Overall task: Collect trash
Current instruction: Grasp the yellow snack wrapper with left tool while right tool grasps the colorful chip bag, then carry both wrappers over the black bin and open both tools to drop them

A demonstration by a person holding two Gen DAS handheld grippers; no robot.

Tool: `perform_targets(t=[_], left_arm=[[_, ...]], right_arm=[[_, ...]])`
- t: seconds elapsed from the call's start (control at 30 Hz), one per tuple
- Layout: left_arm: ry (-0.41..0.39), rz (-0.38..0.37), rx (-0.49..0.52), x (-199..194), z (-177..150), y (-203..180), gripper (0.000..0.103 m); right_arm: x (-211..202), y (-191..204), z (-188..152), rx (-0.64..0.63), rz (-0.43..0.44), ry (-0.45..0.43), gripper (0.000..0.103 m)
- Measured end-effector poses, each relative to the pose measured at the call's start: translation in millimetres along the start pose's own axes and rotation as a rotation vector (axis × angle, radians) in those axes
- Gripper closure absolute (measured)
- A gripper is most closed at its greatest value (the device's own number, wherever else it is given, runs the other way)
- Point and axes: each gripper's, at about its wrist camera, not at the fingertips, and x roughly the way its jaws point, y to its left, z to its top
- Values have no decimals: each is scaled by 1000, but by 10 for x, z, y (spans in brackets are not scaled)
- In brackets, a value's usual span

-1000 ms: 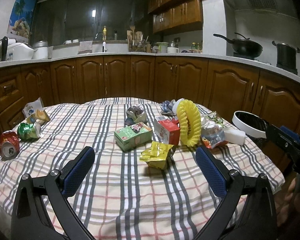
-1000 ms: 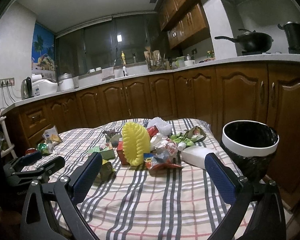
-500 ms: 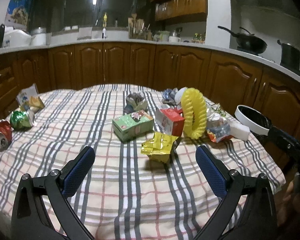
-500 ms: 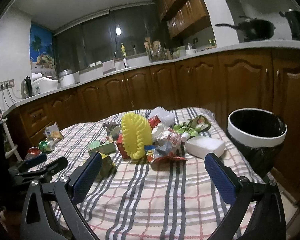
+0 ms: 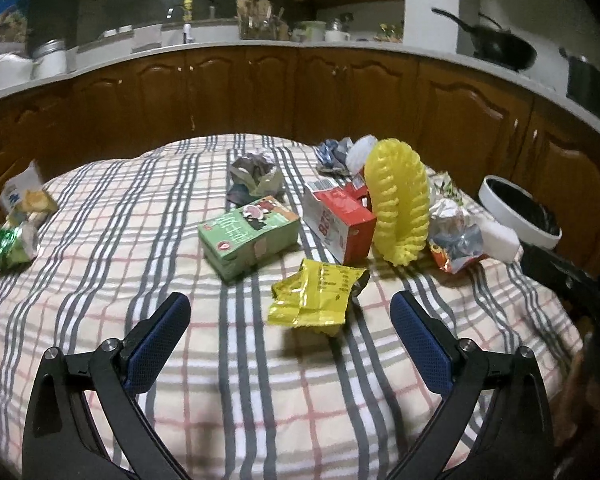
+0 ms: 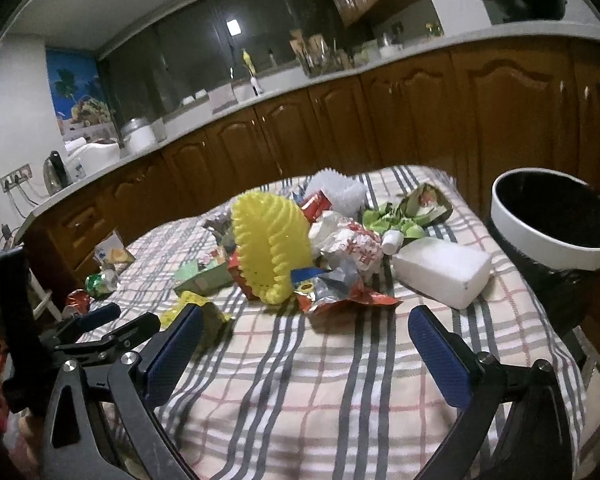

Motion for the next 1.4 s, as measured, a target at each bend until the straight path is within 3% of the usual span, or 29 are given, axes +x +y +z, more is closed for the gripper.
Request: perform_targets(t=[0.2, 0.3, 0.4, 0.43, 0.47, 0.53, 0.63, 0.97, 1.4], left_arm=[[54, -9, 68, 259, 107, -112, 14], [91, -24, 60, 380, 135, -97, 25], [125, -46, 44, 498, 148, -51, 41], [138, -54, 40, 537, 145, -34, 53], [148, -60, 35, 572, 140, -36, 58], [144, -73, 18, 582, 127, -2, 59], [118, -93, 8, 512, 117, 40, 59], [65, -178, -11, 210, 248, -46, 59], [21, -296, 75, 123, 541, -576, 59]], right_arm=[[318, -139, 143, 18, -32, 72, 23], [522, -202, 182, 15, -58, 126, 33], [671, -271, 172, 20, -72, 171, 49], [705, -283, 164, 19, -74, 186, 59], [749, -296, 144, 17, -74, 204, 73], [776, -299, 117, 19, -67, 221, 90], [702, -278, 96, 15, -40, 204, 98], [332, -144, 136, 1, 16, 152, 98], [-96, -501, 339, 63, -43, 57, 98]])
